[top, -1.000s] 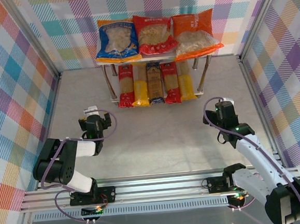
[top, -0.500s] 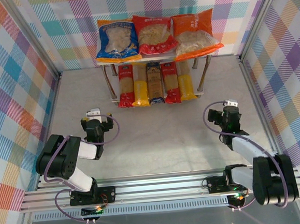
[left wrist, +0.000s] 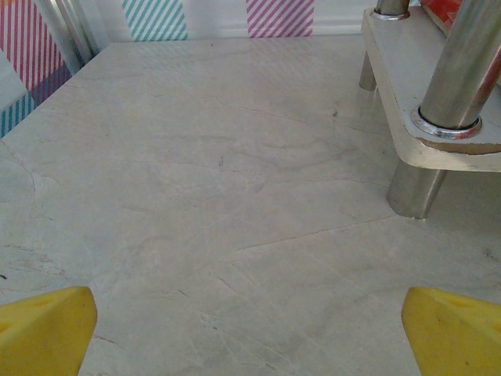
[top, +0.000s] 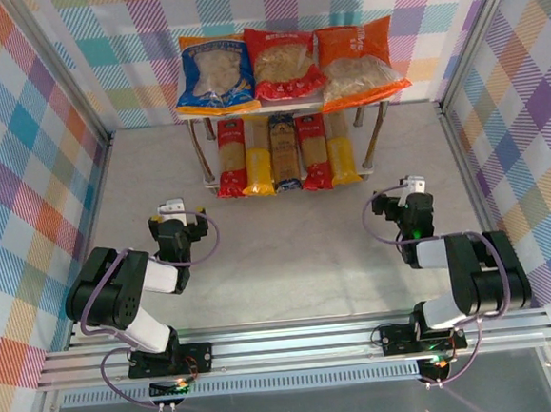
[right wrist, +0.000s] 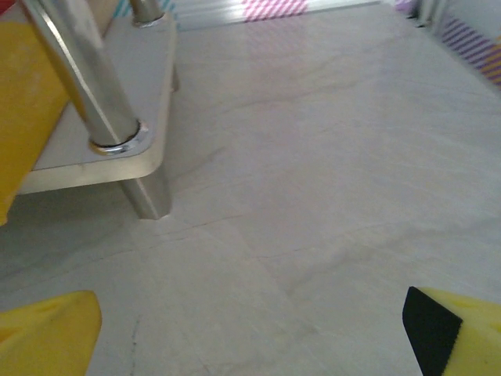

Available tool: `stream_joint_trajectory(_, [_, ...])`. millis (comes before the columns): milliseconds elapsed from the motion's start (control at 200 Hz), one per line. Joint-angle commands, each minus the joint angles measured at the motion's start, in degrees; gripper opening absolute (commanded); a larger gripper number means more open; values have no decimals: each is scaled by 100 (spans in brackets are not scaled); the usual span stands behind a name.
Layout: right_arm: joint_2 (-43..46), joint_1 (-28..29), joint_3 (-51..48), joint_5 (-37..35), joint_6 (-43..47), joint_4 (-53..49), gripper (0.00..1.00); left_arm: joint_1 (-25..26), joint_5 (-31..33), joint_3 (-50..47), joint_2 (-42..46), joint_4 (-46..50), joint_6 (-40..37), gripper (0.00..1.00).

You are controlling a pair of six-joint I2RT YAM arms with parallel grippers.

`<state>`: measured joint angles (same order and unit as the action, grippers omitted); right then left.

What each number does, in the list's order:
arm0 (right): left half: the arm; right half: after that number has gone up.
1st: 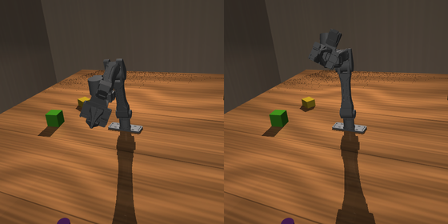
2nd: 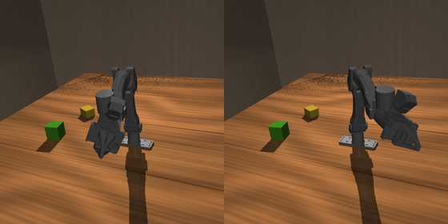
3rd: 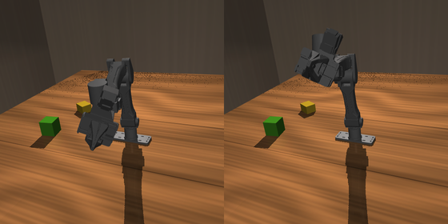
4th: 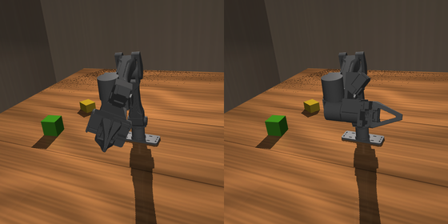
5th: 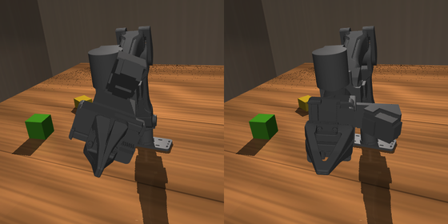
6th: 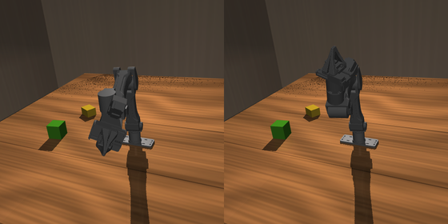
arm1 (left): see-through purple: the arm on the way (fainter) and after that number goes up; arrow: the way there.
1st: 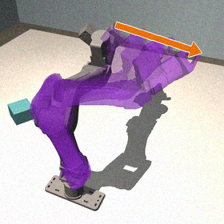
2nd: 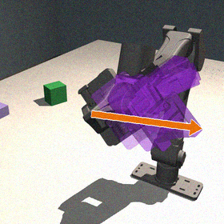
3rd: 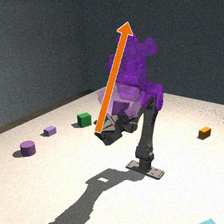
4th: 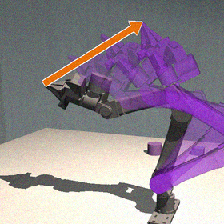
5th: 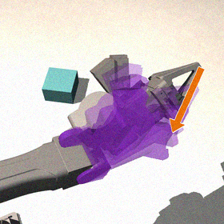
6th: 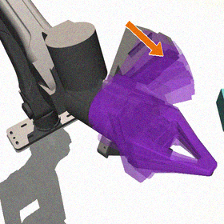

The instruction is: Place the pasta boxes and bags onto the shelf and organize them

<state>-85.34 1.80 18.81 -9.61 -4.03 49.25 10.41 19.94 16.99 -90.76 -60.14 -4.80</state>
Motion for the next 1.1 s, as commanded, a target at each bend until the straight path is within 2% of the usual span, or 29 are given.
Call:
stream_joint_trajectory(0, [-189, -95, 514, 698, 245, -388, 99, 5, -116, 38, -12, -200, -52, 100])
stream_joint_trajectory(35, [-292, -100, 427, 655, 244, -22, 99, -3, -120, 79, 5, -102, -32, 100])
stream_joint_trajectory(75, [-217, -100, 481, 648, 237, -286, 99, -28, -122, 153, 6, 35, -5, 100])
stream_joint_trajectory(200, [-248, -93, 463, 650, 245, -200, 99, -140, -151, 380, 23, 520, 153, 100])
stream_joint_trajectory(1095, [-234, -101, 457, 653, 245, -192, 99, -215, -266, 448, 23, 662, 197, 100])
